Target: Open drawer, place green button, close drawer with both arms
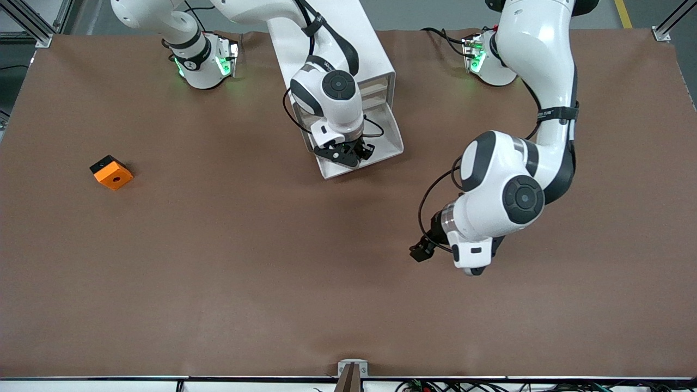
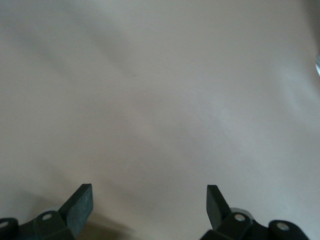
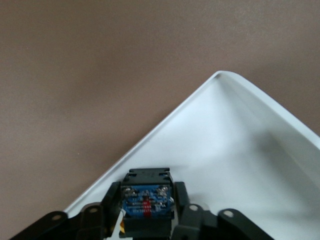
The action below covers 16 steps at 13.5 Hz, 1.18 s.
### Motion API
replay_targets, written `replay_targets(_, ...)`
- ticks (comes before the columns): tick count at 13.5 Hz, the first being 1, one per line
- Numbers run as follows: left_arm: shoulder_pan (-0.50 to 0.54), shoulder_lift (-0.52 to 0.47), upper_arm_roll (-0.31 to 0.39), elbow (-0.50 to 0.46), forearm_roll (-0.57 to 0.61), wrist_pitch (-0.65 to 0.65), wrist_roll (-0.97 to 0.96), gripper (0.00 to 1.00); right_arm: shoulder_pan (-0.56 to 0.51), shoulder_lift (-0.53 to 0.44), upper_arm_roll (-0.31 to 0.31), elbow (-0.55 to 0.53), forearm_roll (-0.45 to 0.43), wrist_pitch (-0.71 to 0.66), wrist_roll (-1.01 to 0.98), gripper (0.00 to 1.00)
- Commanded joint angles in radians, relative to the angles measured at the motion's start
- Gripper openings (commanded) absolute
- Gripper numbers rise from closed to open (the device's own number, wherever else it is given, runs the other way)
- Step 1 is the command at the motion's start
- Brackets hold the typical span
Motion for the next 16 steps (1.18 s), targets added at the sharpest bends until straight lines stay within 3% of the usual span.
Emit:
replay_targets(1,-0.018,-0.005,-0.018,-0.038,0.026,0.061,0.085,1.0,0.011,0.034,-0.009,0.031,-0.019,0.0,0.053,1.0)
replay_targets(4,-0.065,0.0,-0.027,-0.133,0.018,0.192,0.075,1.0,0.014,0.032,-0.009,0.033,-0.019,-0.006,0.05,1.0)
replay_targets(7,-0.07,0.02,-0.033,-0.141,0.023,0.259,0.098,1.0,0.016,0.029,-0.008,0.042,-0.018,-0.014,0.042,1.0)
replay_targets(12,-0.069,0.009,-0.032,-0.133,0.03,0.259,0.317,1.0,0.008,0.017,-0.006,0.056,-0.018,-0.041,0.027,1.0)
replay_targets(16,-0.069,-0.029,-0.03,-0.13,0.165,0.239,0.317,1.0,-0.009,0.017,-0.008,0.193,-0.018,-0.236,0.005,1.0)
